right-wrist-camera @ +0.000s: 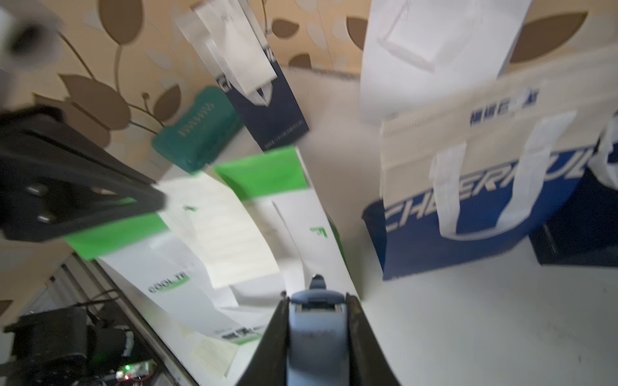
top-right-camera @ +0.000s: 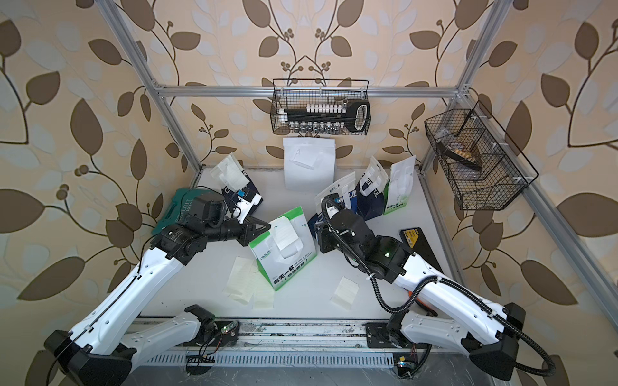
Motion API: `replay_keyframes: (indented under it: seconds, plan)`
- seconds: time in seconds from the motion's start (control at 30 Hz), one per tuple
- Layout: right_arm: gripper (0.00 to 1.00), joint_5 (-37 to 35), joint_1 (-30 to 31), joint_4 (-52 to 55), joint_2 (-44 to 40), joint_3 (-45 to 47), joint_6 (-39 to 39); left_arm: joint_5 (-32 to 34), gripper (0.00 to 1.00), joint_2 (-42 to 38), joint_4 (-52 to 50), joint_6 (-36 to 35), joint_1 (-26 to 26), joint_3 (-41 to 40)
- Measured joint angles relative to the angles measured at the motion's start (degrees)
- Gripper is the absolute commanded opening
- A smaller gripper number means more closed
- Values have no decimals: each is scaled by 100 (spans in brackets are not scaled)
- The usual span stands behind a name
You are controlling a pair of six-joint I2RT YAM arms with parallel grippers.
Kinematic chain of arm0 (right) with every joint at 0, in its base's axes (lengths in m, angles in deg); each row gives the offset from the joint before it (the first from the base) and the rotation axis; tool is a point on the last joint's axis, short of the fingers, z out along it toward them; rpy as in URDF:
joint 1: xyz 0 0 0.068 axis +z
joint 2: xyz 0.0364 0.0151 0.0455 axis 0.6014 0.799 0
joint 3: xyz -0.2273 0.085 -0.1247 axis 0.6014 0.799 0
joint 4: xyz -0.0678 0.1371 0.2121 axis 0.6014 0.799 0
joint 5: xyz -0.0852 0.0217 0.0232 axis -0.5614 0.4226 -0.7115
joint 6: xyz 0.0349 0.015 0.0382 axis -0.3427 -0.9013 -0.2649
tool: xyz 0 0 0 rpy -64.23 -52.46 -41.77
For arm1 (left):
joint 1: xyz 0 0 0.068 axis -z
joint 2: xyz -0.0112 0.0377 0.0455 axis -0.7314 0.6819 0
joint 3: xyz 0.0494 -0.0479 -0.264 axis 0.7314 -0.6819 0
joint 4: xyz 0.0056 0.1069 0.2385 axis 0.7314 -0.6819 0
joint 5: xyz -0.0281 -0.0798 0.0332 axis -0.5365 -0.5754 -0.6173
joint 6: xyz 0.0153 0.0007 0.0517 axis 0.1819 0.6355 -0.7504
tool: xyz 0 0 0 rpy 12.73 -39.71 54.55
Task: Staple the receipts to the bags
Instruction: Pick up the stapler from the center of the board, then place the stapler in the takeout bag.
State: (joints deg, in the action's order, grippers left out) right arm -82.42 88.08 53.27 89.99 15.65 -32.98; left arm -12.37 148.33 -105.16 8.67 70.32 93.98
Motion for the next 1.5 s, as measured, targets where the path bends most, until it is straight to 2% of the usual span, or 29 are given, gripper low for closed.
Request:
replay_keyframes:
  seconds: [0.27,0.4,0.6,1.13,1.5]
  plan:
    - [5,68,251,-1674,1027,-553,90,39,0,-2,-2,186,0,9]
    - [5,151,334,-2194,1523,-564,83,39,0,-2,2,234,0,72]
    - [4,195,407,-2627,1840,-765,85,35,0,0,4,251,0,107]
    - [4,136,496,-2732,2354,-1047,177,26,0,0,13,361,0,149]
    - [4,-251,754,-2643,2369,-1049,522,37,0,-7,-11,389,0,160]
